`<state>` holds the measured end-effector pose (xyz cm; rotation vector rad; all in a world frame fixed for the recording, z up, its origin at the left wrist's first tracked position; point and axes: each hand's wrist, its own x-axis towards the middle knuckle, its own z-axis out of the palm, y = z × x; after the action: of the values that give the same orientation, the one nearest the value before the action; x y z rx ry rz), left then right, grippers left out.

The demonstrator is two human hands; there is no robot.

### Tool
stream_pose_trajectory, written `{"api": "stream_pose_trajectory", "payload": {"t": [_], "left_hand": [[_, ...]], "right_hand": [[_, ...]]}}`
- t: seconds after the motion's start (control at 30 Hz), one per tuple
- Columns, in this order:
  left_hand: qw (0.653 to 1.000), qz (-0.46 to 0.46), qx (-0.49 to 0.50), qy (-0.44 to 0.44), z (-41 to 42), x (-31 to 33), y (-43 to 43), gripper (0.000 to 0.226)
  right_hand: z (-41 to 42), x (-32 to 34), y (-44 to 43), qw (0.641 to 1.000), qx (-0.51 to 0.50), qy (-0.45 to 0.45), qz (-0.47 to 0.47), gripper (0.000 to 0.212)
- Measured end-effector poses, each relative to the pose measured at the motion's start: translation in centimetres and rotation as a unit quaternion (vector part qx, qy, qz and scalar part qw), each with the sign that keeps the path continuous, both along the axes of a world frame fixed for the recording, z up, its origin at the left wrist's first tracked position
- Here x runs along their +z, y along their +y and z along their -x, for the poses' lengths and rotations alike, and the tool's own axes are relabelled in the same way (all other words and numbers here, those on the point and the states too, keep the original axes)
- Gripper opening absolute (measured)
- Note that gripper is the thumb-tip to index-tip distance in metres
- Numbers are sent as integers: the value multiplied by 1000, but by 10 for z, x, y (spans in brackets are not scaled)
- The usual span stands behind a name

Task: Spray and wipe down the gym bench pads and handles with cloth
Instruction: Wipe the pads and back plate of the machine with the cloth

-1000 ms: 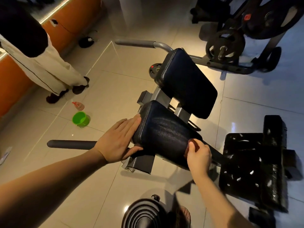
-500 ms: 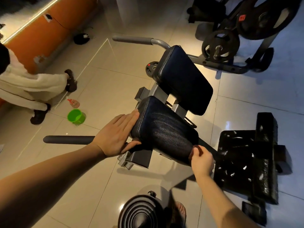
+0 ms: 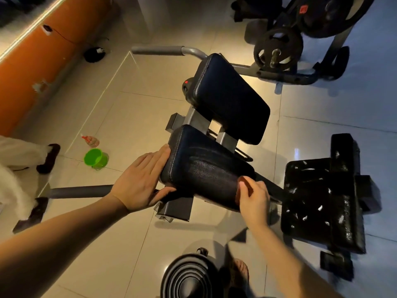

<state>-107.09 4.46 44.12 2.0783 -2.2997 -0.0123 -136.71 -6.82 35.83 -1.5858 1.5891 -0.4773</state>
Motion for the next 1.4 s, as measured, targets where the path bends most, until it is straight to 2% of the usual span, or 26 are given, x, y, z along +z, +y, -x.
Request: {"api": "stream_pose_trajectory", "payload": {"t": [0.07, 0.1, 0.27, 0.4, 0.47, 0.53, 0.6, 0.63, 0.7, 0.77, 0.83, 0.9, 0.97, 1.03, 1.1, 1.17, 1.2, 1.3, 1.4], "left_hand": [[1000, 2, 0, 1, 0, 0, 1, 96], [1000, 2, -1, 1, 1, 0, 1, 96], [1000, -2, -4, -4, 1, 1, -1, 97], [1000, -6, 5, -2, 1, 2, 0, 96], [1000, -3, 5, 2, 2, 2, 0, 96], [1000, 1, 2, -1, 2, 1, -1, 97], [1000, 7, -1, -8, 1, 0, -1, 97], [1000, 7, -1, -12, 1, 0, -1, 98], [1000, 4, 1, -13, 1, 0, 0, 97], [1000, -1, 1, -12, 1, 1, 0, 97], [1000, -8, 3, -10, 1, 1, -1, 97], [1000, -11, 4, -9, 2, 2, -1, 97], [1000, -6, 6, -8, 2, 3, -1, 96], [1000, -3, 3, -6, 2, 2, -1, 95], [1000, 2, -1, -5, 2, 1, -1, 96], [1000, 2, -1, -4, 1, 1, -1, 96], [1000, -1, 0, -3, 1, 1, 0, 97], [1000, 2, -2, -1, 2, 3, -1, 96], [1000, 1, -2, -1, 2, 3, -1, 96]], "right_hand": [[11, -11, -10, 994, -54, 77, -48, 27], [1, -7, -15, 994, -62, 83, -46, 25], [-102, 63, -22, 993, 26, -82, 84, 27], [-101, 70, -16, 968, 148, -122, 164, 29], [-64, 34, -22, 982, 109, -89, 126, 31], [-20, -5, -31, 998, 23, -1, 58, 31], [3, -27, -39, 996, -54, 71, -11, 27], [1, -27, -41, 993, -73, 84, -31, 26], [-29, -6, -45, 995, -82, 48, -8, 23], [-73, 31, -46, 998, -45, -31, 44, 23], [-109, 69, -41, 991, 33, -103, 78, 24], [-117, 83, -31, 974, 129, -131, 134, 26], [-98, 67, -27, 960, 168, -127, 183, 28], [-57, 26, -33, 982, 108, -86, 132, 29], [-11, -17, -40, 999, 5, 7, 41, 29], [12, -38, -43, 994, -66, 75, -35, 25], [9, -37, -43, 993, -81, 77, -41, 24], [-43, 10, -36, 999, -36, -19, 16, 25], [-87, 67, -15, 979, 115, -143, 94, 26]]}}
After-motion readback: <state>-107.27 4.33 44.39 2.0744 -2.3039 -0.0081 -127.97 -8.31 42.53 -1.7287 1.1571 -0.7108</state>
